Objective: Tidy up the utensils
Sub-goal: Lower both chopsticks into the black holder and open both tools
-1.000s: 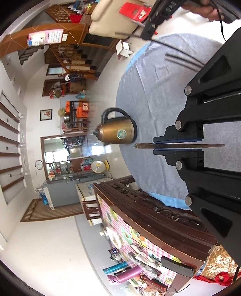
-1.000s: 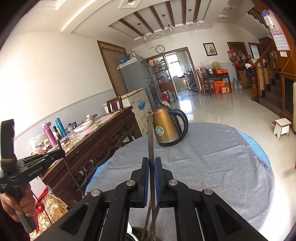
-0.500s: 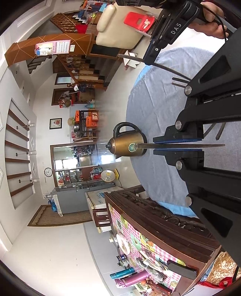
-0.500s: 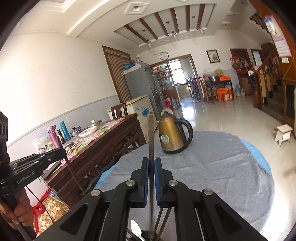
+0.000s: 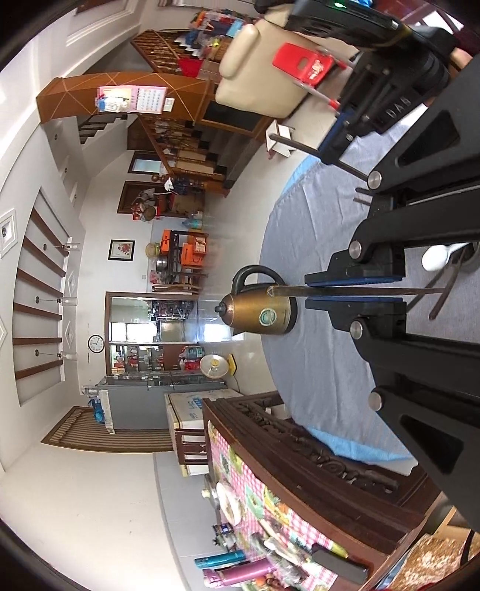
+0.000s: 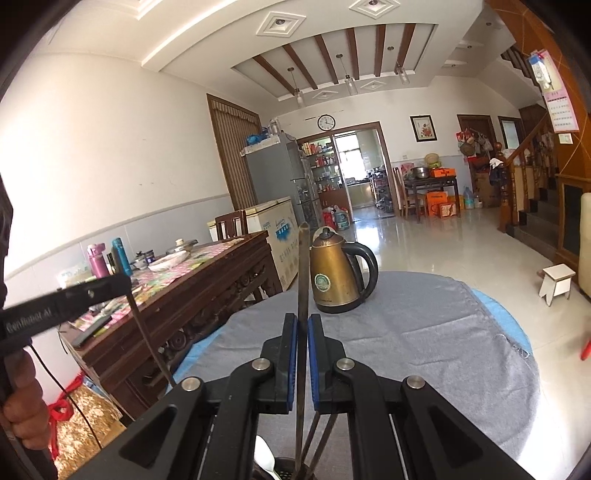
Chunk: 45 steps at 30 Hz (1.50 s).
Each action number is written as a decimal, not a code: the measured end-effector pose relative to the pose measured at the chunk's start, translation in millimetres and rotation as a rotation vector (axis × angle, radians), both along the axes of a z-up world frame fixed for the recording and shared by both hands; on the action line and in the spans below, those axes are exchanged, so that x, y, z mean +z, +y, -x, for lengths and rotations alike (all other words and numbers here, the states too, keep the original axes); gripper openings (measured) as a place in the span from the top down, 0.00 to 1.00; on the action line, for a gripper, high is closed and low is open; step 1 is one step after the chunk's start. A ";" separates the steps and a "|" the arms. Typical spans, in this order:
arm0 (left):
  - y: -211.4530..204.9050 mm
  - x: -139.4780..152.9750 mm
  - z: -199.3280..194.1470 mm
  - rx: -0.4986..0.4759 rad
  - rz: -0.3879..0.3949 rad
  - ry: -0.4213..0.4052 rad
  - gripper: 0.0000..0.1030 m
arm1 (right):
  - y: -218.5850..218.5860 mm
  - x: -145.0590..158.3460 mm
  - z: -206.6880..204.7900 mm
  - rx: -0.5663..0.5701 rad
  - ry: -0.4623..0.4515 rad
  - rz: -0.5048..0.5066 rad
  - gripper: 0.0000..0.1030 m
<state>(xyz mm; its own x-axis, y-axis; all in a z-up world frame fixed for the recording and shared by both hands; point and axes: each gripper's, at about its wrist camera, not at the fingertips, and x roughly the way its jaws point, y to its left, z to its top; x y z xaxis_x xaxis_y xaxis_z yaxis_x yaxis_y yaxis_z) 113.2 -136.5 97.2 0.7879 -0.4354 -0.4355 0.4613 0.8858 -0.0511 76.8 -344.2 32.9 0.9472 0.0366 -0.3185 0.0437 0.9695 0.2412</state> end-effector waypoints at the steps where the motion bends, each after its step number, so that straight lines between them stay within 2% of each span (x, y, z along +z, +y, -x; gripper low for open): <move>1: -1.0 -1.7 -0.7 -0.002 0.006 0.010 0.95 | 1.8 -2.5 0.3 -0.003 0.000 0.010 0.93; 10: -7.1 -10.1 -0.4 -0.015 0.017 0.048 0.95 | 6.5 -22.6 -1.8 0.035 0.048 0.000 0.93; 20: 4.3 21.5 19.1 -0.042 0.073 -0.018 0.95 | 2.5 -30.8 0.4 0.030 0.064 -0.010 0.93; 23: 1.2 23.2 26.5 -0.067 0.068 -0.029 0.95 | 4.7 -32.1 0.8 0.032 0.066 -0.006 0.93; 36: -18.8 -30.2 15.4 -0.087 0.034 0.129 0.95 | -0.9 -40.0 0.1 0.036 0.090 -0.040 0.93; 45: -22.9 -42.1 14.1 -0.083 0.022 0.171 0.95 | 3.4 -43.0 6.3 0.060 0.098 -0.054 0.93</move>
